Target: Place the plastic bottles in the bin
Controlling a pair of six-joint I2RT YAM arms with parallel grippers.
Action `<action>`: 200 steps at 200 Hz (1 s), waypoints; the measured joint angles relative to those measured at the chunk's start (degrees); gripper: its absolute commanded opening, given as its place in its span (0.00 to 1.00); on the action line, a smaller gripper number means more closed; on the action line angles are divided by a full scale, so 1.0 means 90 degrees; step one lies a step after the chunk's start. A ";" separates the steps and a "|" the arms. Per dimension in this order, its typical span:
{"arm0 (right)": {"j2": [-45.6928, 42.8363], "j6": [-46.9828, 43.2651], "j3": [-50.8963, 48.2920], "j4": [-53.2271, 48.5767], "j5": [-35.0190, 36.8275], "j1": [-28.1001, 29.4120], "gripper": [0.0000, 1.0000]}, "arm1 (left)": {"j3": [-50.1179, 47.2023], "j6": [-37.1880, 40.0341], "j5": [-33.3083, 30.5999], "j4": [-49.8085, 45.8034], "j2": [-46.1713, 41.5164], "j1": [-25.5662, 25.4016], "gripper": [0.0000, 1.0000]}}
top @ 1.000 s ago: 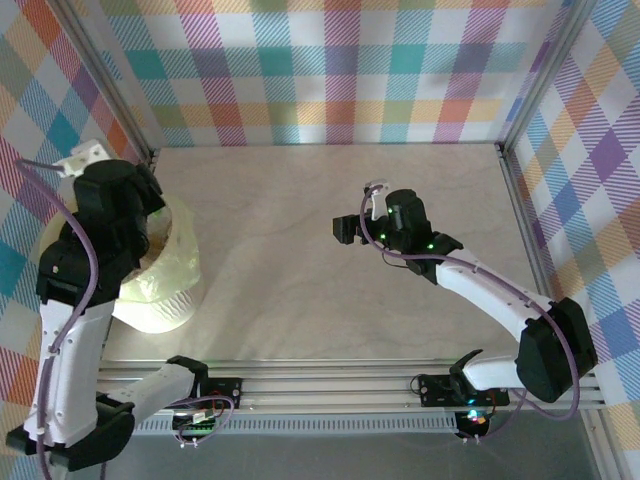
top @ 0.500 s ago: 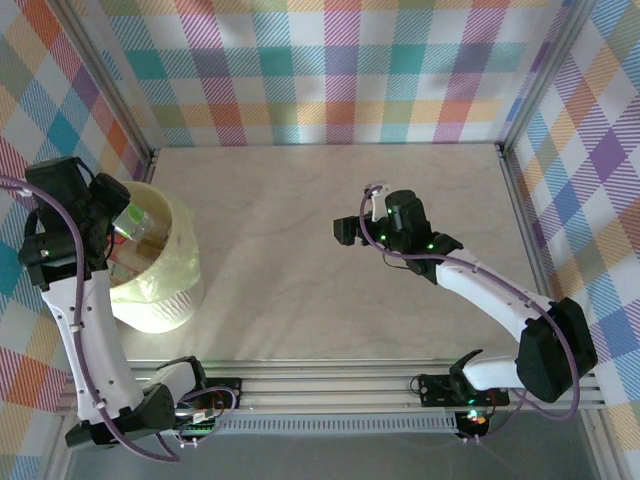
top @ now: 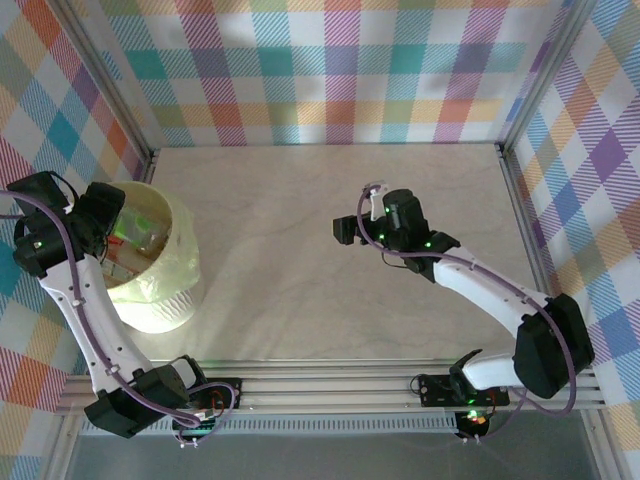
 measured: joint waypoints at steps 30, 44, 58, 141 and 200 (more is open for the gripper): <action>0.0141 0.0005 0.0168 -0.0063 0.0000 0.0000 1.00 | 0.0070 0.0046 -0.0019 -0.0044 0.0000 0.0000 0.93; 0.0160 0.0029 0.0245 -0.0083 0.0000 0.0000 1.00 | 0.0143 0.0051 -0.0056 -0.0126 -0.0005 0.0000 0.95; 0.0160 0.0061 0.0291 -0.0083 0.0000 0.0000 1.00 | 0.0236 0.0051 -0.0061 -0.0192 -0.0034 0.0000 0.97; 0.0019 0.0160 0.0223 -0.0078 0.0197 0.0000 1.00 | 0.0168 -0.0177 0.0959 0.0559 -0.1185 -0.0085 1.00; -0.0865 0.0185 -0.0372 0.0131 0.0935 -0.0002 1.00 | -0.0505 -0.0435 0.1321 0.1926 -0.1384 -0.1746 1.00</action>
